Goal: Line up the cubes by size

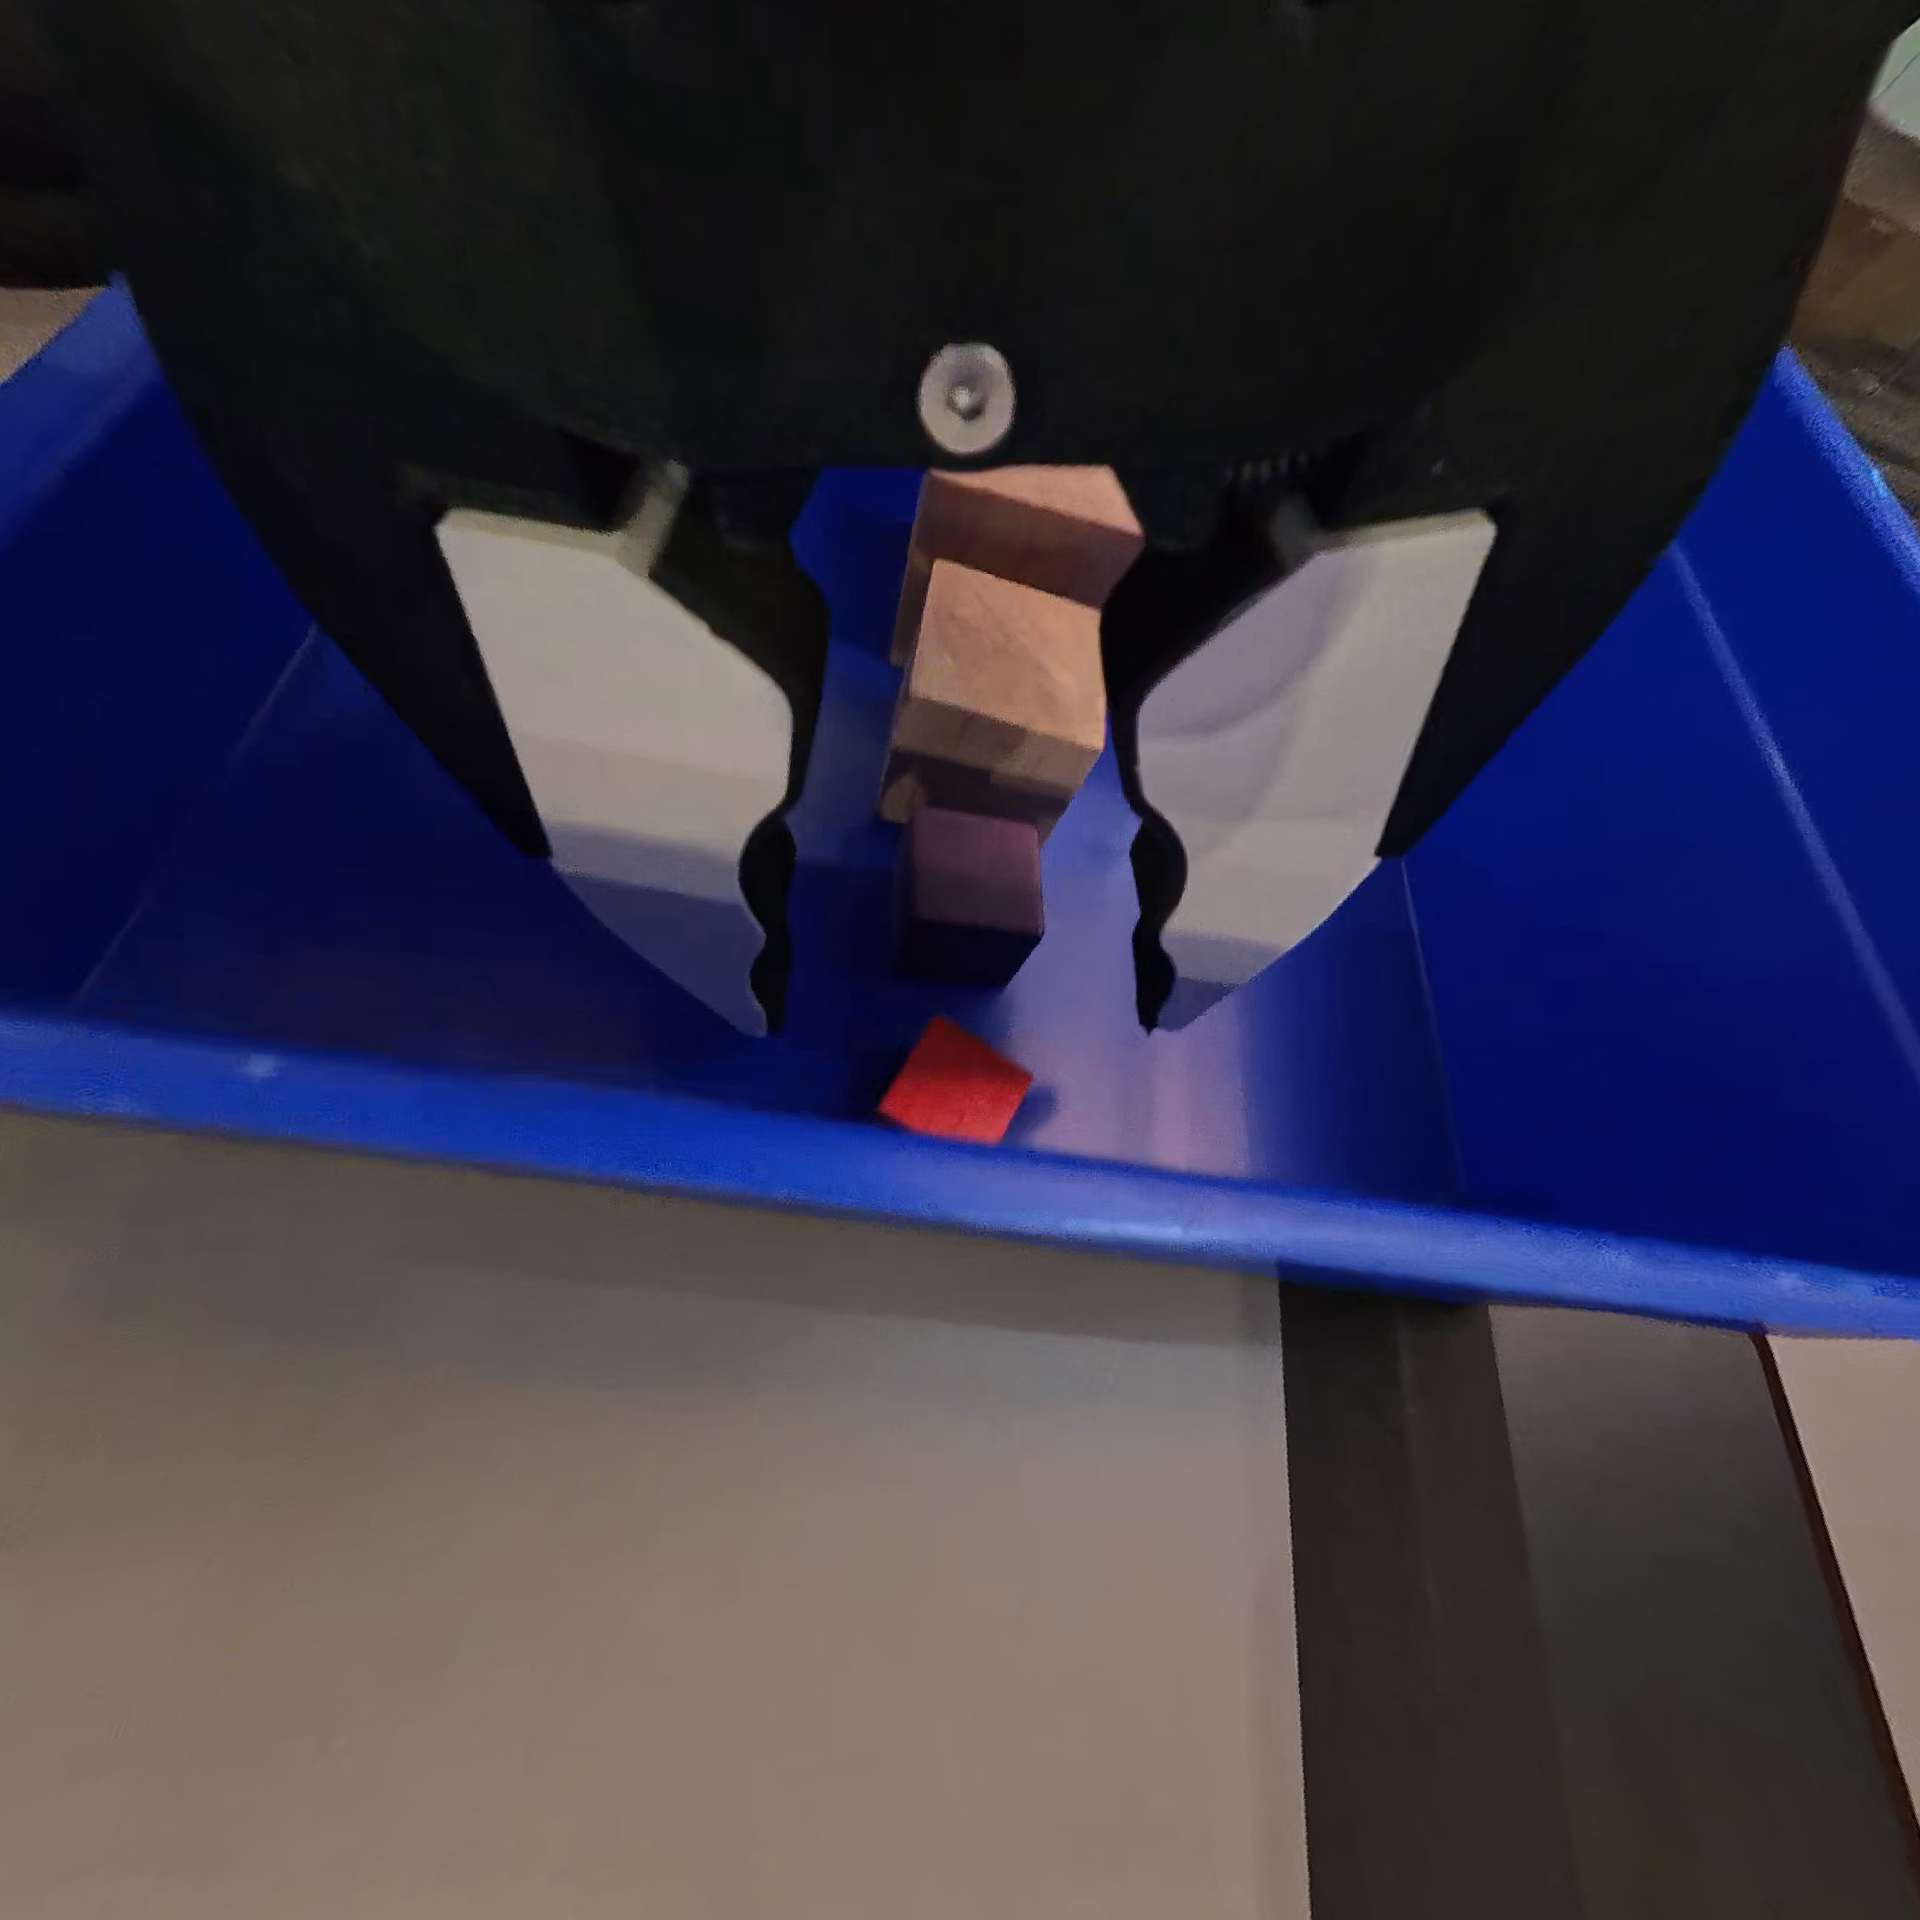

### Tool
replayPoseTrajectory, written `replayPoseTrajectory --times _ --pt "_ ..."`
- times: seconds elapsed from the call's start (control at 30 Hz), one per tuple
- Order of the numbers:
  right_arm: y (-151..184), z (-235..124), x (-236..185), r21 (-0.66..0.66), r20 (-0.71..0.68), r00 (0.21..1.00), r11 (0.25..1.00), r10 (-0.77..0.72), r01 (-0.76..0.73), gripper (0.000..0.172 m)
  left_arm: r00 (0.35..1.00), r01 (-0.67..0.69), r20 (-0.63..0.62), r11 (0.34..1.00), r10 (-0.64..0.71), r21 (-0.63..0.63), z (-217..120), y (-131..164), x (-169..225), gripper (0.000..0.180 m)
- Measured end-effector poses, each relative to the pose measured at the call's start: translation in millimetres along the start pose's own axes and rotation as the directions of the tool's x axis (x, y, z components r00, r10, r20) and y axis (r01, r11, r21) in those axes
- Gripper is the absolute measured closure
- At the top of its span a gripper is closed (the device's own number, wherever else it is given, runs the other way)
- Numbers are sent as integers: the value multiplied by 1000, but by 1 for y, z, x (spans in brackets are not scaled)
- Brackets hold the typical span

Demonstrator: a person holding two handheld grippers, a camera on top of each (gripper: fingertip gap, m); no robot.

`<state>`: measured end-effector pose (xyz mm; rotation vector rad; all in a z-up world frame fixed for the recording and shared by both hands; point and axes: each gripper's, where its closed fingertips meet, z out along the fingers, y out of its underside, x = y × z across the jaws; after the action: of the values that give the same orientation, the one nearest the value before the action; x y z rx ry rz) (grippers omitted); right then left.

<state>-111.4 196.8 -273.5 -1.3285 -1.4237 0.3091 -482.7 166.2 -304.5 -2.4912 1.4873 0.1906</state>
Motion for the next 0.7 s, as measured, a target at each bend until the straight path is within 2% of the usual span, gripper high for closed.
replayPoseTrajectory --times 0.17,0.3,0.7 --pt "0 0 0 -1 1 1000 1000 0 0 134 999 37 1 997 -37 74 -15 -4 -2 118" --pt "0 0 0 2 2 1000 1000 1 -1 134 1000 2 -5 1000 -2 30 -10 -3 2 116" --pt "0 0 0 0 1 1000 1000 7 -7 134 1000 2 -21 998 -1 62 -11 -3 -2 122"
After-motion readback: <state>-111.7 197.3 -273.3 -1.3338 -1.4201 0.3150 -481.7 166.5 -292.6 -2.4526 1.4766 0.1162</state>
